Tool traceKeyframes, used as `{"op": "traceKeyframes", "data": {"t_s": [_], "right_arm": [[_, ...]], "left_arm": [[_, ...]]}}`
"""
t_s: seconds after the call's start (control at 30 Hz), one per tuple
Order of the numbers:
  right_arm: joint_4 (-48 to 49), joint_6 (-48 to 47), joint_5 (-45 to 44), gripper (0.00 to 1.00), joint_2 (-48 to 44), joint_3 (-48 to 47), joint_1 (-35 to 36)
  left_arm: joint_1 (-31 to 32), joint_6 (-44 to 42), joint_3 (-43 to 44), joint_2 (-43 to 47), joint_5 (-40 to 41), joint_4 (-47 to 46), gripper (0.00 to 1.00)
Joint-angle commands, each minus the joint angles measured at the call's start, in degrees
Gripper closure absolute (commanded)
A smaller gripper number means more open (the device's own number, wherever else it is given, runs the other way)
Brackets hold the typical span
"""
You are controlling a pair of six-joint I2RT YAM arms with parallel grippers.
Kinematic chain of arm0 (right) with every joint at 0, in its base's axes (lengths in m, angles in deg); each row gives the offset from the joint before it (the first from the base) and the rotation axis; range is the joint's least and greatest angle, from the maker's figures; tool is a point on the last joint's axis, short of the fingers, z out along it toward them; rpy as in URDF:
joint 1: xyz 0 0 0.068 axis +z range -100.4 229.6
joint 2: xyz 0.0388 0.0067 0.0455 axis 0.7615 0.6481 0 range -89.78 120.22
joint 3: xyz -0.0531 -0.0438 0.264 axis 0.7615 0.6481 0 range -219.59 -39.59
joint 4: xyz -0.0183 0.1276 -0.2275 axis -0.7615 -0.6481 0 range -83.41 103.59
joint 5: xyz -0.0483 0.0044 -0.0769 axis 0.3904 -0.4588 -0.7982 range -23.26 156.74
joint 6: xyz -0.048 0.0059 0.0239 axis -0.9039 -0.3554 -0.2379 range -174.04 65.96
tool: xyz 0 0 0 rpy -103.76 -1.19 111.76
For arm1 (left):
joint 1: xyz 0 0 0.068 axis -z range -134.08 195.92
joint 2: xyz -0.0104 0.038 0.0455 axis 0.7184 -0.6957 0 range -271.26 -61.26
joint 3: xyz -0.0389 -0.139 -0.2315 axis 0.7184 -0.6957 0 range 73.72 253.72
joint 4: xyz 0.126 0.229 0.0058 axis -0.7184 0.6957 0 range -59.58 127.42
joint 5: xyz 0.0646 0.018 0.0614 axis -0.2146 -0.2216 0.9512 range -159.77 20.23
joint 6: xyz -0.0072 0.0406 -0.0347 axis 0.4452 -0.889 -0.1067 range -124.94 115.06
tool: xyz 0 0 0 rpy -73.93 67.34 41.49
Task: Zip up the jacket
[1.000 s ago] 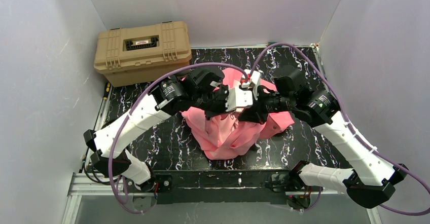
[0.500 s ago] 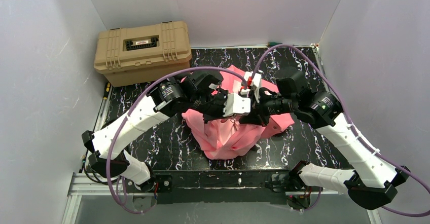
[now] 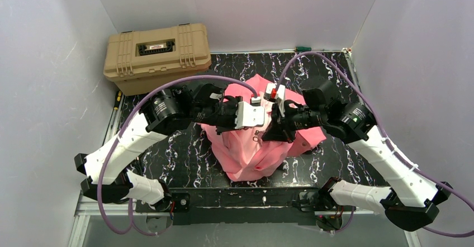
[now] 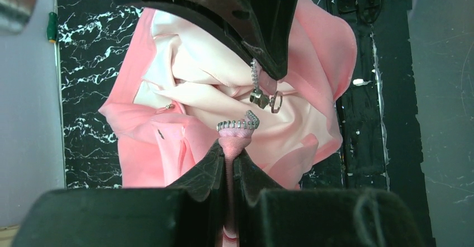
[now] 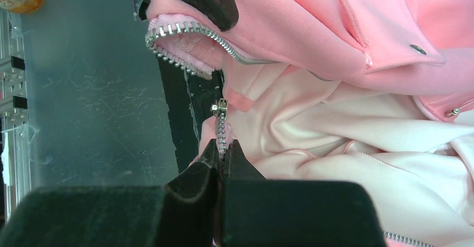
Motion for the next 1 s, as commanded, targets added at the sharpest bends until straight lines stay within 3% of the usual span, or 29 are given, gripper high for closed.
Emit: {"op": "traceKeyframes", "data": {"t_s": [0.0, 0.97], "right_arm": [[2.98, 0.27, 1.39, 0.99, 0.47, -0.86, 1.22], [0.43, -10.76, -6.85, 0.99, 0.15, -3.89, 5.48]], "left_arm": [[0.51, -0.55, 0.05, 1.06, -2.98, -0.6, 1.0], [0.51, -0.7, -0.31, -0.2, -5.93, 2.35, 1.0]]}}
